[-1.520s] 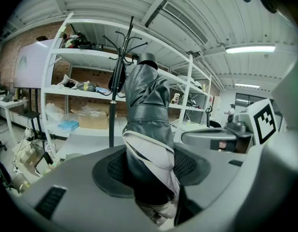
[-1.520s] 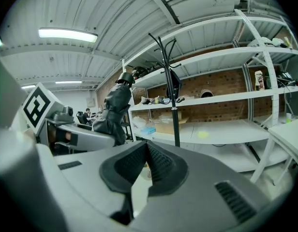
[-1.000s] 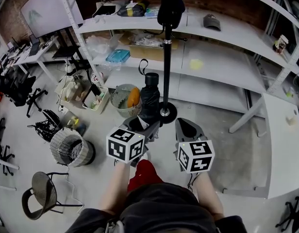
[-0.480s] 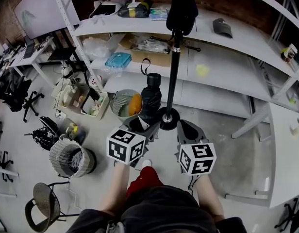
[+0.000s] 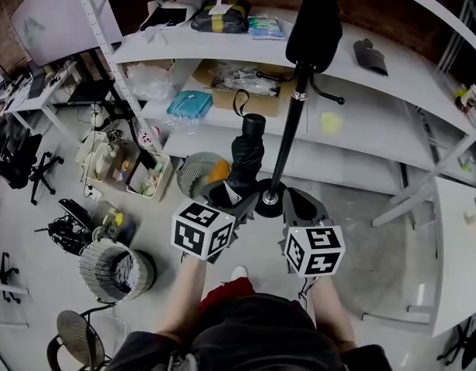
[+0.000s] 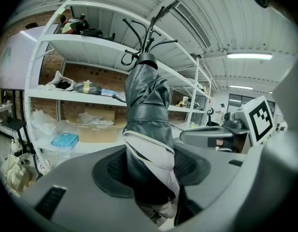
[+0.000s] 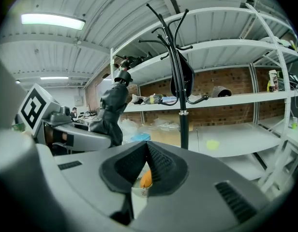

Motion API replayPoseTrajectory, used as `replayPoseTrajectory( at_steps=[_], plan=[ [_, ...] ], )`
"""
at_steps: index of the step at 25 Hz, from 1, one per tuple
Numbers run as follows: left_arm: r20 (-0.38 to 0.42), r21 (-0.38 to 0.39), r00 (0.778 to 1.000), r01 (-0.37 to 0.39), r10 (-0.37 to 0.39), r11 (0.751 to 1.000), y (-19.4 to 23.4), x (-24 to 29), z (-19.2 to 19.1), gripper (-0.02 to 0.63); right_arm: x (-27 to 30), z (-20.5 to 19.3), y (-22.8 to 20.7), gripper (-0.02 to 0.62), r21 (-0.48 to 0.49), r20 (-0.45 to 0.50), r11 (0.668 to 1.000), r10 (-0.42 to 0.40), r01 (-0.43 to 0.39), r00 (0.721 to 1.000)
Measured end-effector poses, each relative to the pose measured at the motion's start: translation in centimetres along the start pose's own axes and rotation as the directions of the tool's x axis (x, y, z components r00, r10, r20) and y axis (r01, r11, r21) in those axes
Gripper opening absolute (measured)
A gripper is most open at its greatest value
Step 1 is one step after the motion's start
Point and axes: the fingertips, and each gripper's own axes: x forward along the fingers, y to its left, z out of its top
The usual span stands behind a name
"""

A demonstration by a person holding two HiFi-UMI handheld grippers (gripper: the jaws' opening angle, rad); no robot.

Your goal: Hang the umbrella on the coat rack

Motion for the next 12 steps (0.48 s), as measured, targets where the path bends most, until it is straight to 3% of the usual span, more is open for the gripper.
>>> replayPoseTrajectory(
  at_steps=[12],
  plan=[
    [-0.030,0.039,0.994,0.107,-0.106,0.994,4.9,2.2,1.1,0.221,4.8,1.7,-0.1,0.018,0.011,0.004,0.994,-0.111,0.111,0.994]
  ],
)
